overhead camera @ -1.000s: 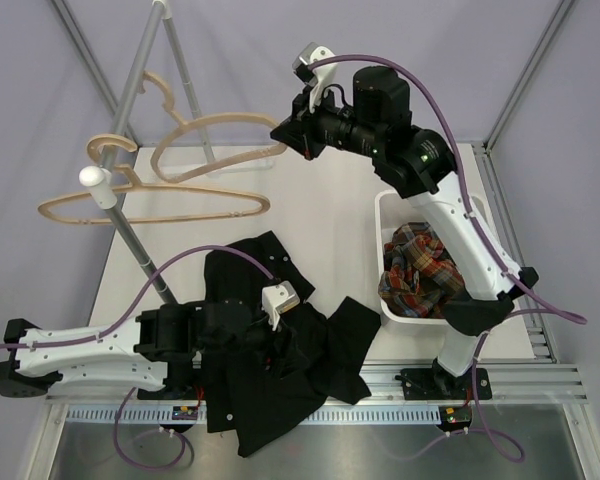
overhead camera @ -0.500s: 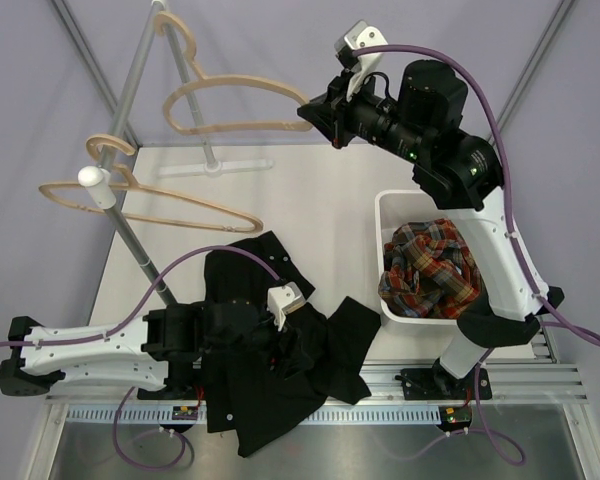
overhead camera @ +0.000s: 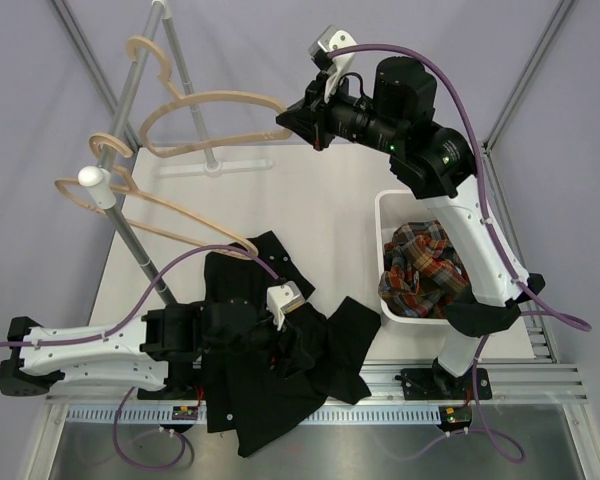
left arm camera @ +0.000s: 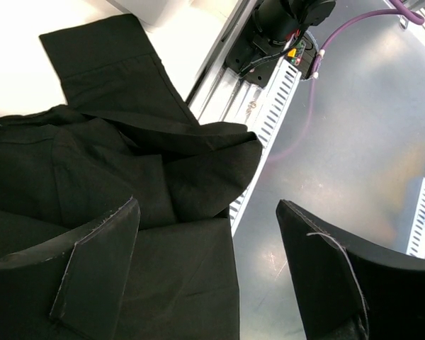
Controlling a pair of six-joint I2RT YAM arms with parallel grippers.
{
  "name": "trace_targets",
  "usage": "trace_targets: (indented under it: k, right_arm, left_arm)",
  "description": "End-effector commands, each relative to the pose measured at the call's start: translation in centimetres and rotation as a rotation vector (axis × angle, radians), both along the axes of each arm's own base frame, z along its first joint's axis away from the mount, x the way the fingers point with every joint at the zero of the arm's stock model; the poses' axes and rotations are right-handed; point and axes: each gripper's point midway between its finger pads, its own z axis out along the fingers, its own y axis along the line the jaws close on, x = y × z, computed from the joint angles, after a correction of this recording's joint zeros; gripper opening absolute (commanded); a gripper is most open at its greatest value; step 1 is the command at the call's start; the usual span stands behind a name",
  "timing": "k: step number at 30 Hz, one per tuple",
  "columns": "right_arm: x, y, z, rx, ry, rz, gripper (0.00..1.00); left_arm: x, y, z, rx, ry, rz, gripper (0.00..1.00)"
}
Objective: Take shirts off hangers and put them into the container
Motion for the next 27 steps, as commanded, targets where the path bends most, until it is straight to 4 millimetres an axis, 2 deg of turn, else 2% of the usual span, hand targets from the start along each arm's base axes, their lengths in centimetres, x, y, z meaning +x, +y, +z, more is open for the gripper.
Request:
trace_targets:
  k: [1, 13, 18, 19, 21, 22, 23, 25, 27]
  right_arm:
    - [-0.3, 0.1, 1.9, 0.054, -0.054, 0.029, 0.0]
    - [0.5, 1.9, 0.2, 0.038, -0.007, 0.074, 0.0]
    - [1.0, 1.3, 0.1, 0.038, 0.006, 0.023, 0.02]
    - [0.8, 0.6, 0.6, 0.046, 0.002, 0.0, 0.35]
    - [1.7, -2.4, 1.6, 0.061, 0.008, -0.169, 0.79]
    - [1.2, -2.9, 2.1, 0.07, 0.001, -0.169, 0.79]
    - [1.6, -4.4, 2.1, 0.067, 0.008, -0.252, 0.96]
    - [0.3, -7.0, 3.1, 0.082, 0.01, -0.315, 0.99]
    - [0.1, -9.9, 1.8, 0.051, 0.076, -0.44, 0.99]
  left_arm:
    - [0.0, -0.5, 1.9, -0.074, -0.018, -0.005, 0.83]
    - [0.0, -0.4, 1.4, -0.079, -0.007, 0.002, 0.83]
    - [0.1, -0.1, 1.5, -0.084, -0.01, 0.009, 0.83]
    - [0.1, -0.1, 1.6, -0.087, -0.01, 0.011, 0.83]
    - [0.2, 0.0, 1.6, -0.083, -0.009, 0.023, 0.83]
    - [0.3, 0.1, 1.5, -0.077, -0.009, 0.032, 0.83]
    - [0.6, 0.2, 1.4, -0.071, -0.013, 0.048, 0.83]
    - [0.8, 0.6, 0.7, -0.037, -0.007, 0.069, 0.83]
    - [1.3, 1.3, -0.5, 0.024, -0.007, 0.106, 0.83]
